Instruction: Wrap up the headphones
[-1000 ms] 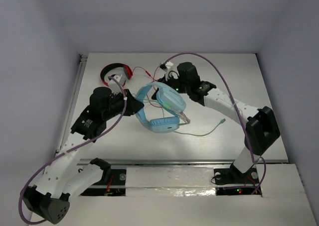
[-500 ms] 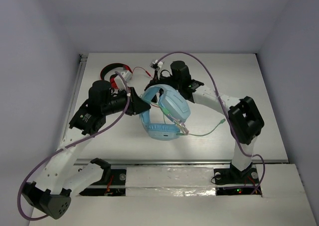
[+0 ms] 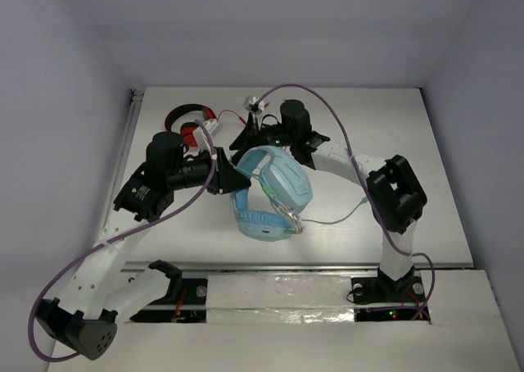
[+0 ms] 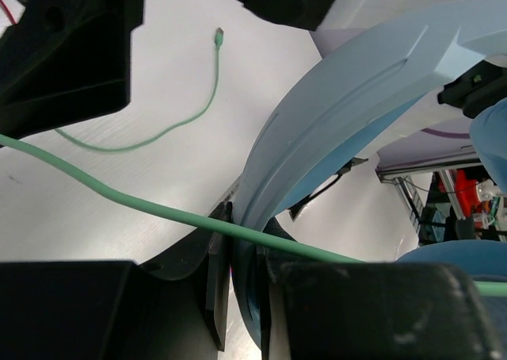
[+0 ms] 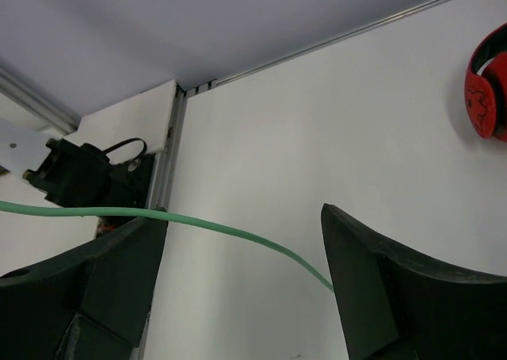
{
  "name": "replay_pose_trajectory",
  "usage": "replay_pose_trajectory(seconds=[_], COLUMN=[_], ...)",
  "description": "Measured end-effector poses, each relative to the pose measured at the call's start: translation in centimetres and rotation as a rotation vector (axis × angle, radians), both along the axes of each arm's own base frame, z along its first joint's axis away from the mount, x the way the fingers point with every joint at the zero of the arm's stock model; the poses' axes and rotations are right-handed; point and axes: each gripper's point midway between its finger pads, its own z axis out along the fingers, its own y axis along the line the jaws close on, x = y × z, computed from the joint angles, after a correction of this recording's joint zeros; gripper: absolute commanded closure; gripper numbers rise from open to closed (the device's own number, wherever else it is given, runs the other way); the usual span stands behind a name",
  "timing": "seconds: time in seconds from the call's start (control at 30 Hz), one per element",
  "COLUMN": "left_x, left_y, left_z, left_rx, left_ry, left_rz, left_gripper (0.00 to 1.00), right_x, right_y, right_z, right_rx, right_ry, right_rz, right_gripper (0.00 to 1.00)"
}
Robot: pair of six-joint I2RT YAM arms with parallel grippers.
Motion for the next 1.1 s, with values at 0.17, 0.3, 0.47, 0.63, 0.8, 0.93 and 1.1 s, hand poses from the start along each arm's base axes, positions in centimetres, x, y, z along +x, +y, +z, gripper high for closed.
replay_pose_trajectory(seconds=[0.17, 0.3, 0.47, 0.63, 0.8, 0.93, 1.1], left_x=[-0.4, -0.7, -0.7, 0.0, 0.9, 1.6, 2.8], left_y=[-0.2, -0.2, 0.1, 0.8, 1.4, 1.7, 2.4], left_z=[0.1, 0.1, -0.5, -0.5, 0.4, 0.6, 0.5], left_rx=[-0.011, -0.011, 0.011, 0.059, 0.084, 0.100, 0.143], left_ry=[0.009, 0.017, 0.027, 0.008, -0.038, -0.053, -0.065], left_rz=[-0.024, -0.033, -0.021, 0.031, 0.086, 0.112, 0.179], left_gripper=[1.00, 1.00, 1.00, 1.00, 1.00, 1.00, 1.00], right_x=[0.2, 0.5, 1.5, 4.0, 6.4, 6.3, 5.6], right_y=[0.9, 1.3, 0.9, -2.2, -6.0, -7.2, -8.1], right_z=[-0.4, -0.2, 1.3, 2.7, 4.1, 4.5, 3.9], right_rx=[0.043, 0.075, 0.115, 0.143, 0.157, 0.159, 0.150], right_ry=[0.044, 0.068, 0.058, 0.046, 0.008, -0.016, -0.006], right_rz=[0.027, 0.030, -0.019, -0.185, -0.366, -0.442, -0.476], right_gripper=[0.32, 0.80, 1.00, 1.00, 1.00, 1.00, 1.00])
